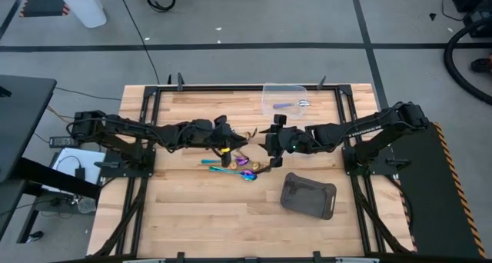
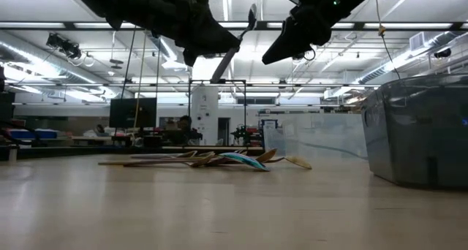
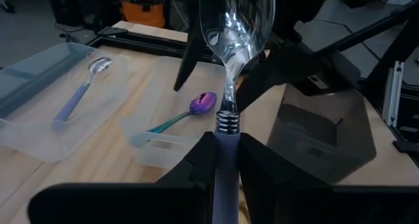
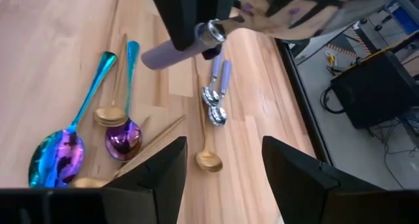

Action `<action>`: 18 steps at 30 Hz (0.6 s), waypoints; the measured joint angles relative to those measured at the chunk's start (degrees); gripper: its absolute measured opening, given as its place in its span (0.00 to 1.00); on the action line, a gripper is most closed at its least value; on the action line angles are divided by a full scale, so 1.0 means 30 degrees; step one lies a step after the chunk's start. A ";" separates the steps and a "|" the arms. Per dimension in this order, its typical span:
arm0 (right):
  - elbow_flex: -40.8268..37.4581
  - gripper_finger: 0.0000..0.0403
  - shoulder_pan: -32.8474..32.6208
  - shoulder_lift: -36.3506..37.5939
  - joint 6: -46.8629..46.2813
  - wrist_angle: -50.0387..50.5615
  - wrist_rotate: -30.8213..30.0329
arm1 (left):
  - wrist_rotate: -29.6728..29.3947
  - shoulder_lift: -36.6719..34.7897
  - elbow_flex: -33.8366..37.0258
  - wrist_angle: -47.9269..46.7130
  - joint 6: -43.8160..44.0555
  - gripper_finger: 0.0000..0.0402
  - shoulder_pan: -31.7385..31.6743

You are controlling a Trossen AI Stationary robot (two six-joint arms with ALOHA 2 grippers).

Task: Sort silverware by color (type)
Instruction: Put the violet spoon into the top transparent bin

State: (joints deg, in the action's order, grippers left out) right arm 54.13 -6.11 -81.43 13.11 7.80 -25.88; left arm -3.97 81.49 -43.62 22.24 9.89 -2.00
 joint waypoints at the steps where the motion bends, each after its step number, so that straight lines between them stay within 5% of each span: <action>1: 0.0000 0.51 -0.0006 0.0000 -0.0131 -0.0001 0.0023 | 0.0000 0.0000 0.0000 -0.0021 -0.0007 0.14 0.0001; 18: 0.0000 0.51 -0.1645 0.0000 -0.3496 0.1862 -0.1161 | -0.0446 0.0000 -0.0022 -0.2726 -0.0491 0.14 -0.0021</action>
State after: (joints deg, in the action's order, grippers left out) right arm 54.13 -11.05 -81.43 2.62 13.38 -29.36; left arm -5.30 81.49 -43.68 14.06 8.42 -2.07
